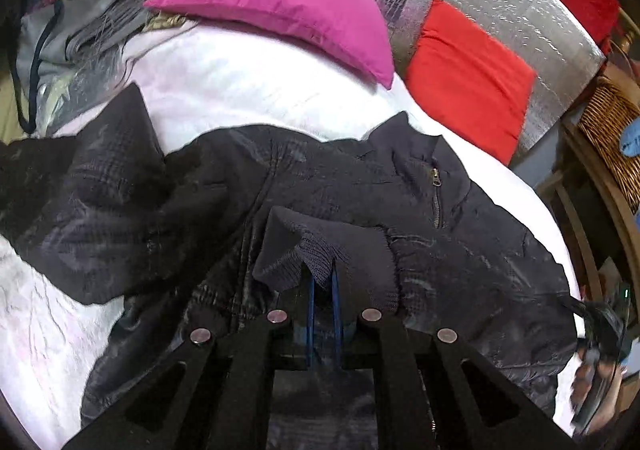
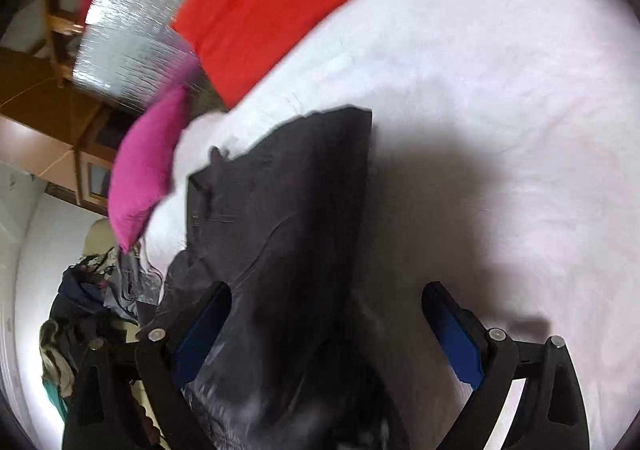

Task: Fold large clothes

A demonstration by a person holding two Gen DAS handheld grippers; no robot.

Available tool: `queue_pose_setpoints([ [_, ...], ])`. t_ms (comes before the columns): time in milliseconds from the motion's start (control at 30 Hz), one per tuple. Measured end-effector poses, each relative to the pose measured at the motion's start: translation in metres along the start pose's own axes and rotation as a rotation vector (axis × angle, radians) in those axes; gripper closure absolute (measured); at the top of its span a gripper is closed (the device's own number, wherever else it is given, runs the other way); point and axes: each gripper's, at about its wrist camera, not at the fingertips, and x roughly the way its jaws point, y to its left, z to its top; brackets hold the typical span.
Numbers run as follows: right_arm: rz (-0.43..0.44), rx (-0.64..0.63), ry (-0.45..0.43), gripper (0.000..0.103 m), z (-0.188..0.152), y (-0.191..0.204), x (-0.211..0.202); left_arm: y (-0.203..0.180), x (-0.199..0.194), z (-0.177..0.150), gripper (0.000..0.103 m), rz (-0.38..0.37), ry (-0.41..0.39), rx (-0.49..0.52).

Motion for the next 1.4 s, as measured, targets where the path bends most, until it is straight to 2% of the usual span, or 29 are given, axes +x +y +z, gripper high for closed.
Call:
queue_pose_setpoints([
  [33,-0.017,-0.052,-0.029,0.093,0.006,0.015,-0.007,0.001,-0.004,-0.003,0.095,-0.012,-0.011,0.01],
  [133,-0.102,-0.201,-0.124,0.093,0.008,0.046,-0.025,-0.005,-0.01,-0.006,0.095,-0.011,-0.067,0.065],
  [200,-0.169,-0.208,-0.094,0.093,0.007,0.039,-0.012,-0.003,0.015,-0.014,0.095,-0.001,-0.003,0.063],
  [233,-0.194,-0.186,-0.061,0.09,0.006,0.029,-0.001,-0.002,0.03,-0.018,0.095,0.021,0.037,0.059],
  [267,-0.222,-0.169,-0.048,0.076,0.002,0.019,0.008,-0.002,0.045,-0.023,0.095,0.035,0.072,0.063],
  [300,-0.23,-0.161,-0.053,0.069,-0.003,0.014,0.01,-0.003,0.051,-0.027,0.095,0.05,0.082,0.072],
  [333,-0.235,-0.153,-0.082,0.051,-0.009,0.01,0.004,-0.005,0.052,-0.028,0.095,0.057,0.07,0.085],
  [367,-0.245,-0.147,-0.108,0.025,-0.012,0.01,-0.003,-0.006,0.051,-0.028,0.095,0.059,0.067,0.09],
  [400,-0.254,-0.14,-0.135,0.022,-0.014,0.011,-0.013,-0.006,0.05,-0.027,0.095,0.053,0.074,0.086],
  [433,-0.252,-0.134,-0.167,0.022,-0.016,0.015,-0.024,-0.005,0.05,-0.025,0.095,0.045,0.079,0.08],
  [500,-0.165,-0.125,-0.235,0.022,-0.026,0.031,-0.054,0.0,0.052,-0.024,0.094,0.024,0.095,0.059],
  [600,0.067,-0.153,-0.202,0.022,-0.05,0.056,-0.071,0.001,0.053,-0.026,0.094,0.017,0.099,0.049],
  [667,0.119,-0.17,-0.156,0.022,-0.066,0.061,-0.064,0.002,0.054,-0.025,0.092,0.013,0.105,0.037],
  [700,0.094,-0.159,-0.108,0.022,-0.072,0.057,-0.05,0.006,0.055,-0.024,0.091,0.005,0.117,0.009],
  [767,-0.011,-0.12,-0.021,0.022,-0.077,0.036,-0.017,0.013,0.051,-0.018,0.089,-0.017,0.141,-0.037],
  [800,-0.009,-0.123,-0.023,0.022,-0.08,0.03,-0.01,0.016,0.047,-0.016,0.083,-0.018,0.149,-0.06],
  [833,-0.021,-0.144,-0.047,0.022,-0.081,0.034,-0.012,0.018,0.039,-0.013,0.071,-0.004,0.144,-0.077],
  [867,-0.034,-0.158,-0.057,0.022,-0.081,0.04,-0.014,0.02,0.029,-0.011,0.066,0.013,0.125,-0.085],
  [967,-0.05,-0.215,-0.084,0.021,-0.082,0.059,-0.019,0.024,-0.011,0.0,0.058,0.022,-0.003,-0.085],
  [1000,-0.048,-0.225,-0.084,0.021,-0.081,0.063,-0.017,0.023,-0.018,0.002,0.05,0.008,-0.019,-0.088],
  [1067,-0.045,-0.232,-0.088,0.021,-0.082,0.065,-0.016,0.012,-0.027,0.005,0.048,-0.033,-0.037,-0.069],
  [1133,-0.06,-0.228,-0.068,0.021,-0.081,0.061,-0.009,-0.013,-0.023,0.003,0.048,-0.079,-0.026,0.009],
  [1233,-0.055,-0.226,-0.062,0.021,-0.081,0.056,-0.002,-0.039,-0.001,-0.006,0.048,-0.047,0.021,0.125],
  [1300,-0.048,-0.229,-0.056,0.021,-0.08,0.054,-0.003,-0.026,0.014,-0.008,0.049,-0.027,0.061,0.055],
  [1367,-0.044,-0.236,-0.046,0.021,-0.078,0.052,-0.003,-0.001,0.014,-0.002,0.049,-0.071,0.047,-0.058],
  [1400,-0.04,-0.237,-0.043,0.021,-0.078,0.05,-0.002,0.009,0.012,0.001,0.048,-0.067,0.038,-0.094],
])
